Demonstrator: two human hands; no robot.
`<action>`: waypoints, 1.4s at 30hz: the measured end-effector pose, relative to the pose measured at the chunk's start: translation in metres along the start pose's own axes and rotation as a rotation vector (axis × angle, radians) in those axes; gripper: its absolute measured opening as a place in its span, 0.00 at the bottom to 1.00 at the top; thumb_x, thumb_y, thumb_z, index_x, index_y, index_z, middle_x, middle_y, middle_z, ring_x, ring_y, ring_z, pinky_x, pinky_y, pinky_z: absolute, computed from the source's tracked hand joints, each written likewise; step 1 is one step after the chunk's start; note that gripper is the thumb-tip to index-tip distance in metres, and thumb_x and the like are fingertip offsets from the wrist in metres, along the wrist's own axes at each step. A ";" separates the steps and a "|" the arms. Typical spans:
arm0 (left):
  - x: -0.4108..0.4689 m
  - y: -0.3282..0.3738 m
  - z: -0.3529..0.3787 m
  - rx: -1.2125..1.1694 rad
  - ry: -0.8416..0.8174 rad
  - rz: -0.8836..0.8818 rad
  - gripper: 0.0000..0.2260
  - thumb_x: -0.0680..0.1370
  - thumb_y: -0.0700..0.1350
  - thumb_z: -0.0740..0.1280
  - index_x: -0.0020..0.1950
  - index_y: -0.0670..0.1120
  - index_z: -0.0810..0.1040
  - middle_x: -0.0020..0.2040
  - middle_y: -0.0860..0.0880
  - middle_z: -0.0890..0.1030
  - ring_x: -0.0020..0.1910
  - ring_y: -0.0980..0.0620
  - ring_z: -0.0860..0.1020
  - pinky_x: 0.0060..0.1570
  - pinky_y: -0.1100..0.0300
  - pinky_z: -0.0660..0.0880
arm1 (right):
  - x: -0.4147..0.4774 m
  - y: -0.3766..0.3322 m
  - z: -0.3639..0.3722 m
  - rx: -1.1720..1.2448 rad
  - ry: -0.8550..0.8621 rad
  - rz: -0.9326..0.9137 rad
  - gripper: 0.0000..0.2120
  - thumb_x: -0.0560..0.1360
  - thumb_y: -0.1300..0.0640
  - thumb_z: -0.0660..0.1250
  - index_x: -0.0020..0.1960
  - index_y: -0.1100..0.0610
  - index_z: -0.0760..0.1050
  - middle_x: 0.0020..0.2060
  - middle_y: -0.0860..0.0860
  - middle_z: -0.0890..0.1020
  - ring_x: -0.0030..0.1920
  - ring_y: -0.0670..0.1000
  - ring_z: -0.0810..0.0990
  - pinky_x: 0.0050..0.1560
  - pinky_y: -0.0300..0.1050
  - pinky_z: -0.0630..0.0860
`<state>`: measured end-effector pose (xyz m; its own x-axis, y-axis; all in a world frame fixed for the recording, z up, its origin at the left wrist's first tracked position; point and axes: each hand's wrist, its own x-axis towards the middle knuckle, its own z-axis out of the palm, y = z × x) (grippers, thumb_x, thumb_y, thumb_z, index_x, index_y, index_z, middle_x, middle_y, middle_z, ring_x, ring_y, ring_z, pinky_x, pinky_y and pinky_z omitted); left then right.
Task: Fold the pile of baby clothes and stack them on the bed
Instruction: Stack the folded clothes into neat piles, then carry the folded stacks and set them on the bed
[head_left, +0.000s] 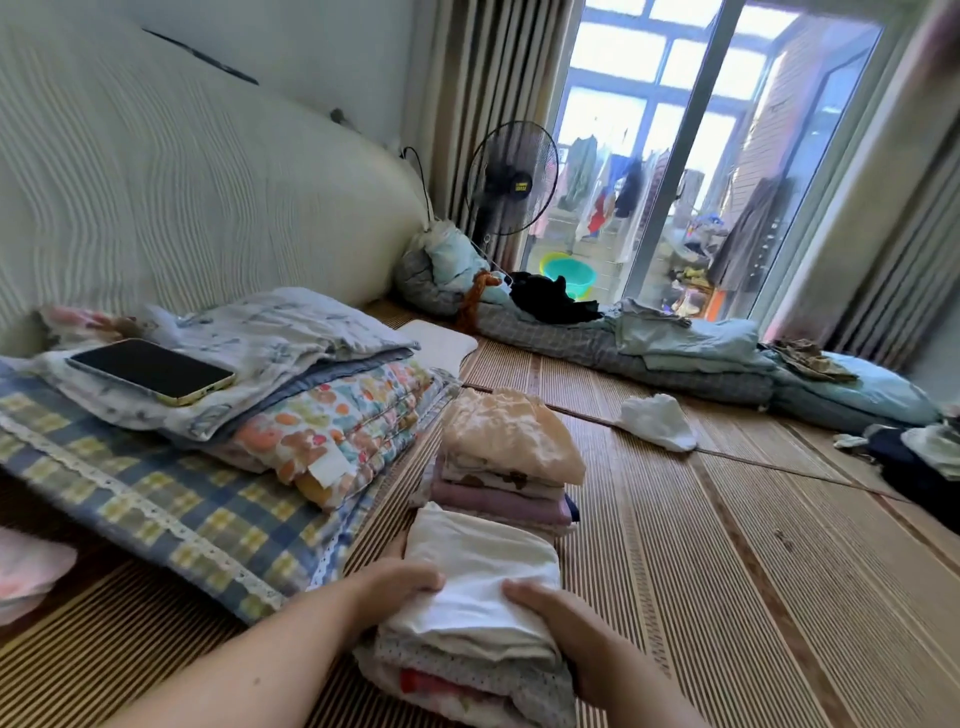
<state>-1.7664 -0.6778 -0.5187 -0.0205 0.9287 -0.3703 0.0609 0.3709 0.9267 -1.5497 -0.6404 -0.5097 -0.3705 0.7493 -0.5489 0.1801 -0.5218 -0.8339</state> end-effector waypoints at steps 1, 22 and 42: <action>-0.005 -0.001 0.002 -0.109 -0.010 0.021 0.45 0.58 0.45 0.68 0.76 0.48 0.58 0.65 0.43 0.71 0.61 0.42 0.74 0.66 0.45 0.69 | -0.003 0.003 0.001 0.035 -0.021 -0.020 0.20 0.72 0.58 0.71 0.62 0.64 0.74 0.52 0.62 0.83 0.54 0.61 0.83 0.60 0.54 0.77; -0.174 0.083 0.156 -0.247 -0.348 0.135 0.27 0.67 0.42 0.64 0.67 0.44 0.68 0.46 0.38 0.77 0.34 0.42 0.80 0.37 0.51 0.79 | -0.262 -0.001 -0.084 0.131 0.084 -0.291 0.14 0.77 0.53 0.62 0.54 0.63 0.76 0.39 0.61 0.83 0.34 0.56 0.83 0.36 0.45 0.82; 0.036 0.114 0.252 -0.172 -0.374 0.045 0.26 0.65 0.38 0.65 0.63 0.48 0.68 0.51 0.39 0.78 0.40 0.44 0.82 0.36 0.53 0.81 | -0.102 -0.007 -0.248 0.293 0.203 -0.186 0.32 0.63 0.51 0.77 0.64 0.51 0.68 0.57 0.63 0.77 0.48 0.61 0.82 0.47 0.53 0.79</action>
<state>-1.5092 -0.6031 -0.4428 0.3441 0.8904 -0.2980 -0.1145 0.3549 0.9279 -1.2870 -0.6114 -0.4624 -0.1791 0.8922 -0.4146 -0.1520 -0.4415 -0.8843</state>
